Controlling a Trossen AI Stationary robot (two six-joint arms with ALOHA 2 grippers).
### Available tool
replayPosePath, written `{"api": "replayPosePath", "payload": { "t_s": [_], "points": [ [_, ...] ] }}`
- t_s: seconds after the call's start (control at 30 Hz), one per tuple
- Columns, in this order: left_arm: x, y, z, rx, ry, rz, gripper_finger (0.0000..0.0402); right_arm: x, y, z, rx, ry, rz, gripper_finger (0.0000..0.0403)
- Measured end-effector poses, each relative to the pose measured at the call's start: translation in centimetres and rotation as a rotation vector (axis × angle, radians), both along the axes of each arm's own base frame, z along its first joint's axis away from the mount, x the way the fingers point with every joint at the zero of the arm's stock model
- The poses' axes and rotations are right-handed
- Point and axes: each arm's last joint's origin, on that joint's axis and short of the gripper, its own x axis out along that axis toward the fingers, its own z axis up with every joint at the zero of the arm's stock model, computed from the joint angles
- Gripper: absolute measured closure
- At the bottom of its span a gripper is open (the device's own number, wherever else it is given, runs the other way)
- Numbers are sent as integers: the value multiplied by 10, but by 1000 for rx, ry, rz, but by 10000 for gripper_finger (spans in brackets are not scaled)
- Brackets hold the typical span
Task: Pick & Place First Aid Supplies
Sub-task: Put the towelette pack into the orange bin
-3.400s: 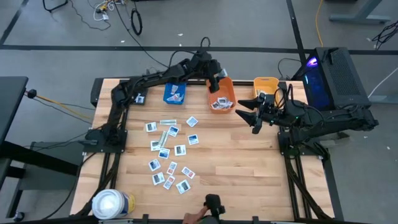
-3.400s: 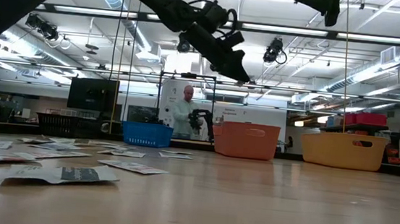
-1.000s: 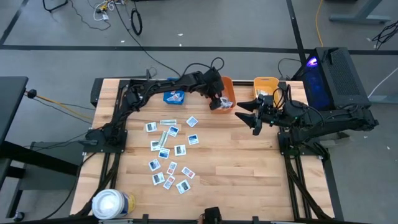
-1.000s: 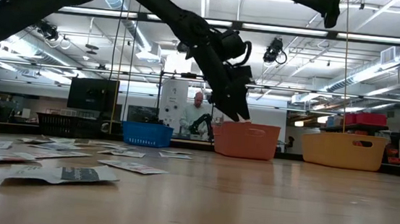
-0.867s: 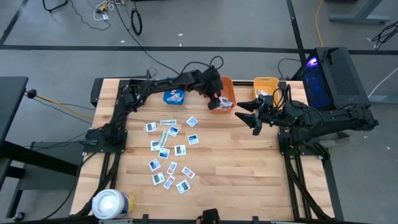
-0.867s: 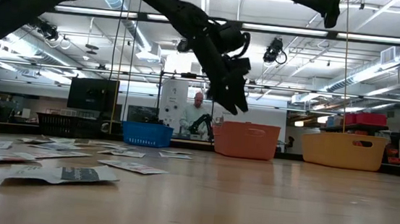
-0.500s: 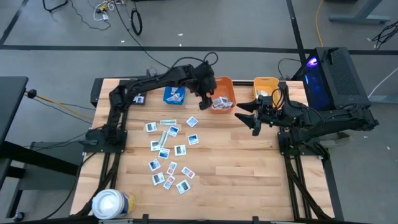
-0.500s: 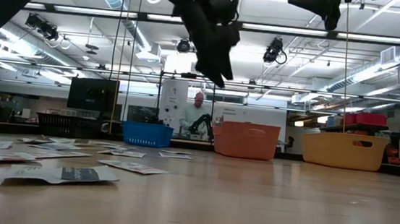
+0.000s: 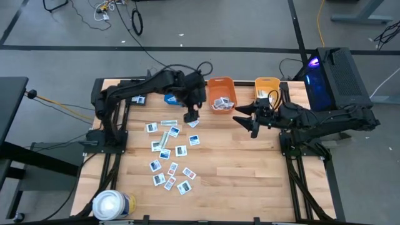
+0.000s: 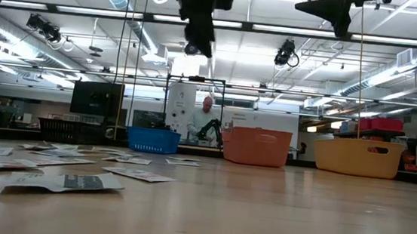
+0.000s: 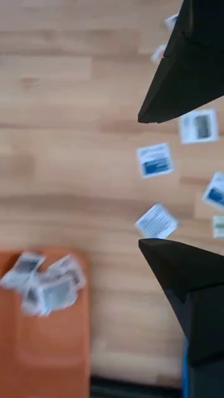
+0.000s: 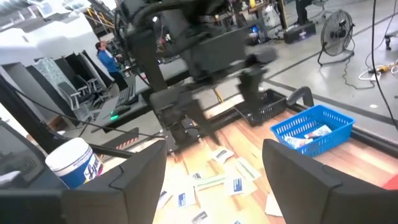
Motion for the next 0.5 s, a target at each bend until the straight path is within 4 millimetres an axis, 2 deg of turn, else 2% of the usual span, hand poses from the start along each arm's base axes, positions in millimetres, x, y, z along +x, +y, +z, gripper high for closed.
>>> {"api": "replayPosePath", "payload": {
  "t_s": [0.2, 0.5],
  "points": [
    [-24, -28, -11, -8, 38, -26, 78, 5, 0, -4, 23, 20, -2, 136],
    [-68, -60, -36, -27, -19, 69, 78, 13, 1, -12, 10, 62, -3, 136]
  ]
}}
